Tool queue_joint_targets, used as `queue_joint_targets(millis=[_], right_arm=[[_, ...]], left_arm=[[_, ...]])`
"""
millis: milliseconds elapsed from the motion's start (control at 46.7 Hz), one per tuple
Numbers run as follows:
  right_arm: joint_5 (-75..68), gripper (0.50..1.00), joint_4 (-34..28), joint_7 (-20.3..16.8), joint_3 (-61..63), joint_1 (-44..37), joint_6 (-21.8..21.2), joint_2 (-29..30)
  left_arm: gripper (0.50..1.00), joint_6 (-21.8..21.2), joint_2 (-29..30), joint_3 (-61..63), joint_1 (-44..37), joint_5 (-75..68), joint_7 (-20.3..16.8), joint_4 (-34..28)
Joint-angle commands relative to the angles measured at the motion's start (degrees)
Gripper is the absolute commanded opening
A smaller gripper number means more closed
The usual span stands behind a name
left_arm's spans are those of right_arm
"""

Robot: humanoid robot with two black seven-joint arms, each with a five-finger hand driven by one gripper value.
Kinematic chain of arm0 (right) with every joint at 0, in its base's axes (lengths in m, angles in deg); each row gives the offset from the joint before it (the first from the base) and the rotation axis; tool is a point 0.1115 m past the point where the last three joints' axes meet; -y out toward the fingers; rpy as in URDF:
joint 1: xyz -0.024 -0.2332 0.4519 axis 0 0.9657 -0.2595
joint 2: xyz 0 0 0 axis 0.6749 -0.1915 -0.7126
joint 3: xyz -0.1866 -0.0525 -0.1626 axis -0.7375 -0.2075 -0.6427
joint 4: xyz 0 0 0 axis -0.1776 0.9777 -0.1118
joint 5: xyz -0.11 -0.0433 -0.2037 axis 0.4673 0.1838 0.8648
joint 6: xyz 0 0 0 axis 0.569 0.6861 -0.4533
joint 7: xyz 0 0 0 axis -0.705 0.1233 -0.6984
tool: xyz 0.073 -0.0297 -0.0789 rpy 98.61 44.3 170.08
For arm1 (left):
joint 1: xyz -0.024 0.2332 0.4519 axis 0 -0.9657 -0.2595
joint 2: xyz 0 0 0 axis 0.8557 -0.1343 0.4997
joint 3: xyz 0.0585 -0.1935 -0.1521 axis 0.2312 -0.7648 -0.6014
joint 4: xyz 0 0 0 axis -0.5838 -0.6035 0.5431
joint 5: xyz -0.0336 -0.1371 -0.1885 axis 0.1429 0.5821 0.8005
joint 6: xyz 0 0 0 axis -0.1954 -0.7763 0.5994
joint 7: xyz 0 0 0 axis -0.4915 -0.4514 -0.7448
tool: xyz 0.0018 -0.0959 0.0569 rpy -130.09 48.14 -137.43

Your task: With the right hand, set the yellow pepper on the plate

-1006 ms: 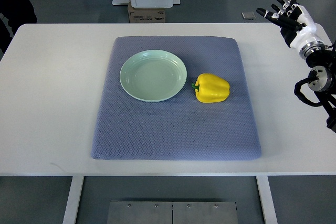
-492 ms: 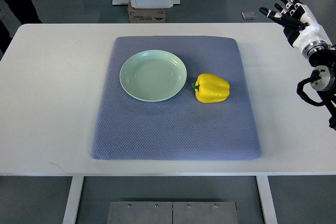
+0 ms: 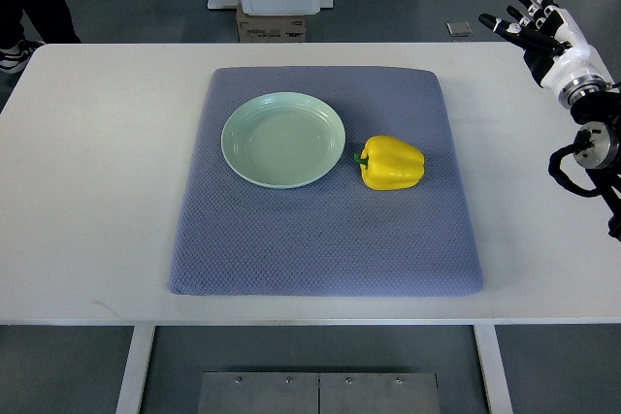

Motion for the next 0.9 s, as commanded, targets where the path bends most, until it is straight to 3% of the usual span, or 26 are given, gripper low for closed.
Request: queue_joint_targets(millis=[0,685,877], right_arm=[[0.00,1.000,0.03,-0.09,-0.09,-0.08,-0.09,-0.08],[0.09,1.000,-0.06,-0.35,-0.44,0.09,-1.14,-1.31],[0.09,1.000,-0.32,0.09,-1.58,0.44,-3.95,-1.49]], left_arm=[[1.000,0.00,0.00,0.00,0.00,-0.01,0.00,0.00],[1.000,0.00,0.00,0.00,0.00,-0.01,0.00,0.00],[1.000,0.00,0.00,0.00,-0.09,-0.01,0.00,0.00]])
